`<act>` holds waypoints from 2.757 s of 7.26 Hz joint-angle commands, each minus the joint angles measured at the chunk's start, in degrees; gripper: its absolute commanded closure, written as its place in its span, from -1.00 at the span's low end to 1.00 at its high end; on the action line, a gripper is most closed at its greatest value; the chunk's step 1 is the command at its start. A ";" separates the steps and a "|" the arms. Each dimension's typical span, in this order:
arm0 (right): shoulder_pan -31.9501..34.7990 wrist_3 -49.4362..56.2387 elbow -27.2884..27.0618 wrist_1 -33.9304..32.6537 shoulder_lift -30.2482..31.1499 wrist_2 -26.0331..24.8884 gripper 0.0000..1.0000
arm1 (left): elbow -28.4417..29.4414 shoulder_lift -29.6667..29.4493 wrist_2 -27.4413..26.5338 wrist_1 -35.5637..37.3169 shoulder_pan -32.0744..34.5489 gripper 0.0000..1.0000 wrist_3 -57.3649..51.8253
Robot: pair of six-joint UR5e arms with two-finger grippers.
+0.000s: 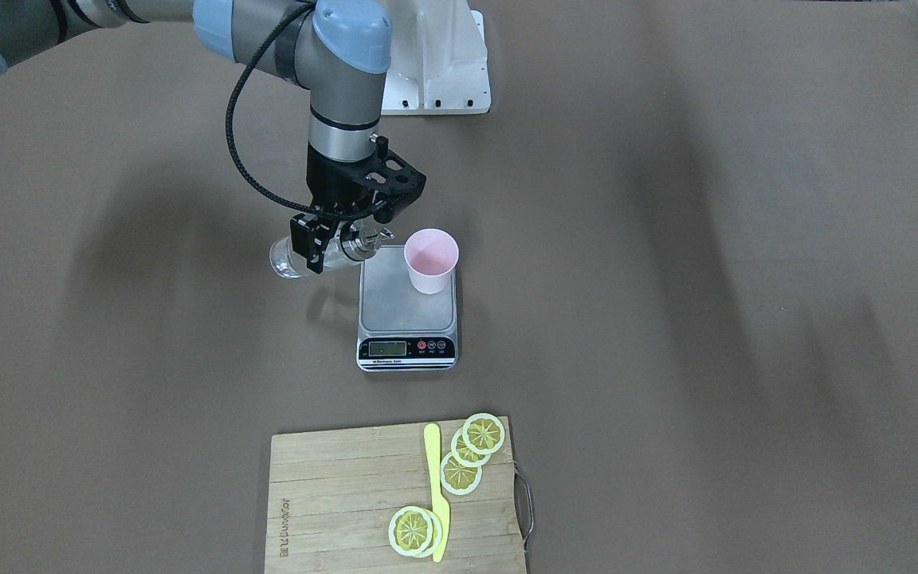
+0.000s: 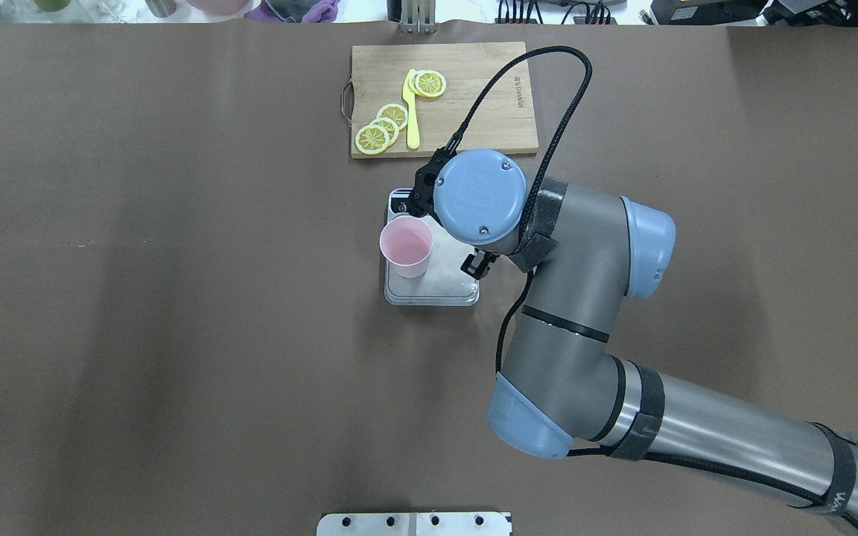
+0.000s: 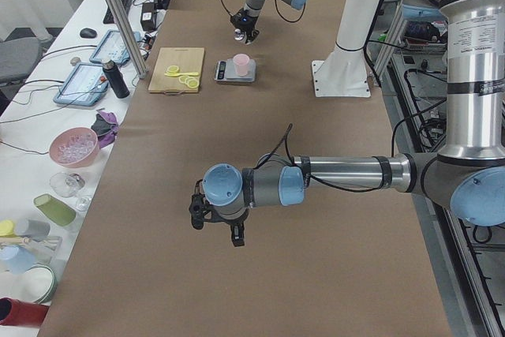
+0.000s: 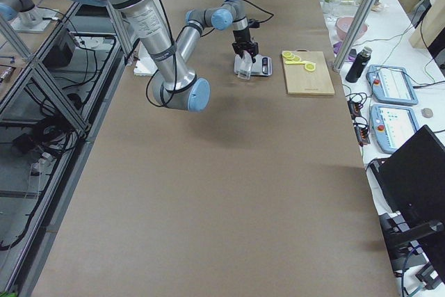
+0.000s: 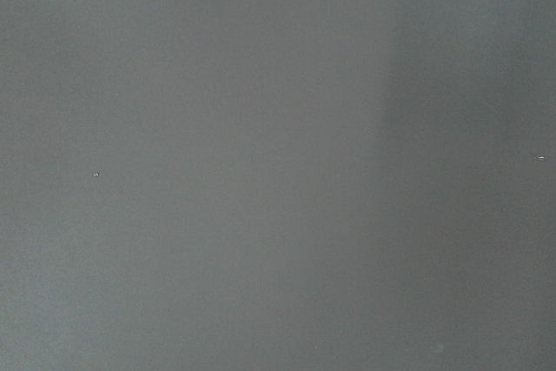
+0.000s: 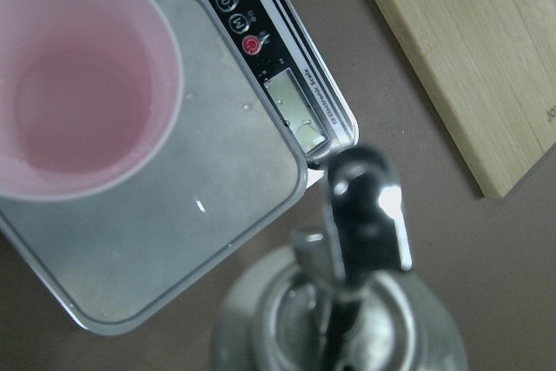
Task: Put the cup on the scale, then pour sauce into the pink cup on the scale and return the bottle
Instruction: 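Tilt the bottle with the right gripper, spout into the pink cup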
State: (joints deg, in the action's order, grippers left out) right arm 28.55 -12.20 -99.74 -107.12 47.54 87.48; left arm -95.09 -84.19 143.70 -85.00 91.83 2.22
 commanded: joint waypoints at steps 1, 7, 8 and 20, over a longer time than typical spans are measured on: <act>-1.12 -0.11 2.00 -0.11 -0.61 -1.87 0.36 | -0.01 -0.09 0.09 0.01 -0.07 -0.97 -0.02; -2.70 -0.37 3.68 -8.62 -3.77 -4.59 0.36 | 0.08 -0.62 0.09 0.01 -0.16 -0.97 -0.02; -3.06 -0.63 3.59 -9.85 -3.86 -5.12 0.37 | 0.00 -0.71 0.18 0.10 -0.16 -0.97 -0.02; -5.08 -1.07 10.44 -20.75 -11.06 -8.90 0.37 | 0.17 -1.06 -0.44 -0.16 -0.07 -0.97 -0.11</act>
State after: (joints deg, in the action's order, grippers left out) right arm 23.55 -13.27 -90.64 -126.52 37.56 79.06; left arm -95.06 -85.15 143.27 -85.16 91.76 2.16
